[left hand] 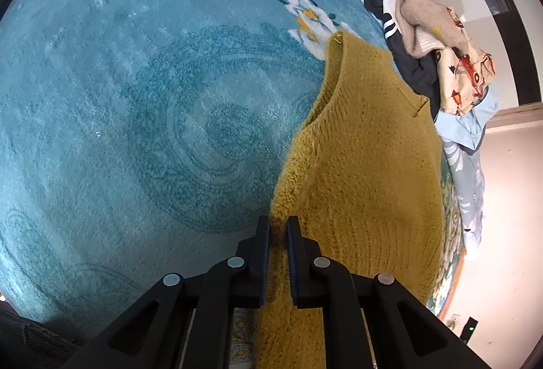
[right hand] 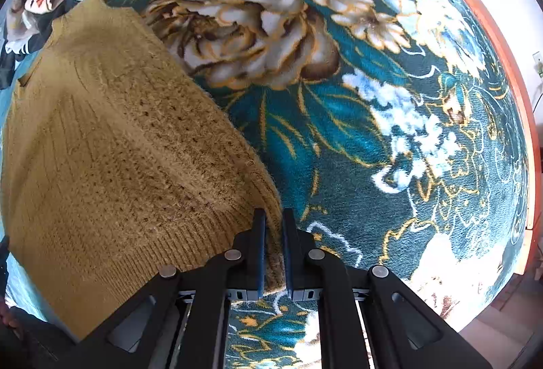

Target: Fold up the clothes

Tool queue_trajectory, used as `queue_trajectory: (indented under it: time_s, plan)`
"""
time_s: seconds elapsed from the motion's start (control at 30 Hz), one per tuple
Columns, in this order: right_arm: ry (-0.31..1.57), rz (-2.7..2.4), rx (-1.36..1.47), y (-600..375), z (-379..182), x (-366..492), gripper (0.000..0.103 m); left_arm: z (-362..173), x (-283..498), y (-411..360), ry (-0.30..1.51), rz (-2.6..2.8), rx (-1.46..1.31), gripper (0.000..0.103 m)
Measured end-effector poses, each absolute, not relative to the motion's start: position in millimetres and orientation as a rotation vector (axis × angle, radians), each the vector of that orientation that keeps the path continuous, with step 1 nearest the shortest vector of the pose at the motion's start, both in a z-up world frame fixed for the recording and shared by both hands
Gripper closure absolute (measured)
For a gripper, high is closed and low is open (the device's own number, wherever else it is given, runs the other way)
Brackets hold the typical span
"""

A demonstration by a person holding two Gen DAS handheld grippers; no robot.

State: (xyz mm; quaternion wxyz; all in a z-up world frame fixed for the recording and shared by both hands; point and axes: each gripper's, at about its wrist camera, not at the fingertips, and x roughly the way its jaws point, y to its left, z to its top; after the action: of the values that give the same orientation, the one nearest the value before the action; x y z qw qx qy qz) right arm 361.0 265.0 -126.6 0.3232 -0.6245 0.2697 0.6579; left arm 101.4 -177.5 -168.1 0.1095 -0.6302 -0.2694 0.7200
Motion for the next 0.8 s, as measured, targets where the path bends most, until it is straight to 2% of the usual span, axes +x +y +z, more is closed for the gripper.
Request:
queue_trajectory:
  time_s: [0.23, 0.3, 0.37, 0.4, 0.53, 0.57, 0.67, 0.8]
  plan:
    - [0.733, 1.786, -1.631, 263, -102, 344, 0.091, -162, 101, -175, -0.854, 2.069, -1.765, 0.089]
    - [0.677, 1.867, -1.586, 261, -82, 325, 0.085, -159, 100, -171, -0.828, 2.073, -1.741, 0.087]
    - [0.618, 1.947, -1.538, 259, -62, 305, 0.071, -159, 98, -168, -0.808, 2.079, -1.730, 0.084]
    - [0.587, 1.986, -1.513, 258, -53, 296, 0.070, -159, 97, -166, -0.802, 2.084, -1.731, 0.081]
    - [0.575, 2.102, -1.601, 249, -65, 235, 0.070, -167, 92, -165, -0.843, 2.087, -1.732, 0.079]
    - [0.547, 2.127, -1.630, 246, -92, 223, 0.070, -169, 90, -164, -0.855, 2.087, -1.727, 0.079]
    - [0.401, 2.269, -1.658, 231, -110, 160, 0.070, -175, 84, -162, -0.892, 2.089, -1.710, 0.076]
    - [0.203, 2.407, -1.639, 209, -104, 75, 0.069, -173, 78, -160, -0.911, 2.103, -1.646, 0.056]
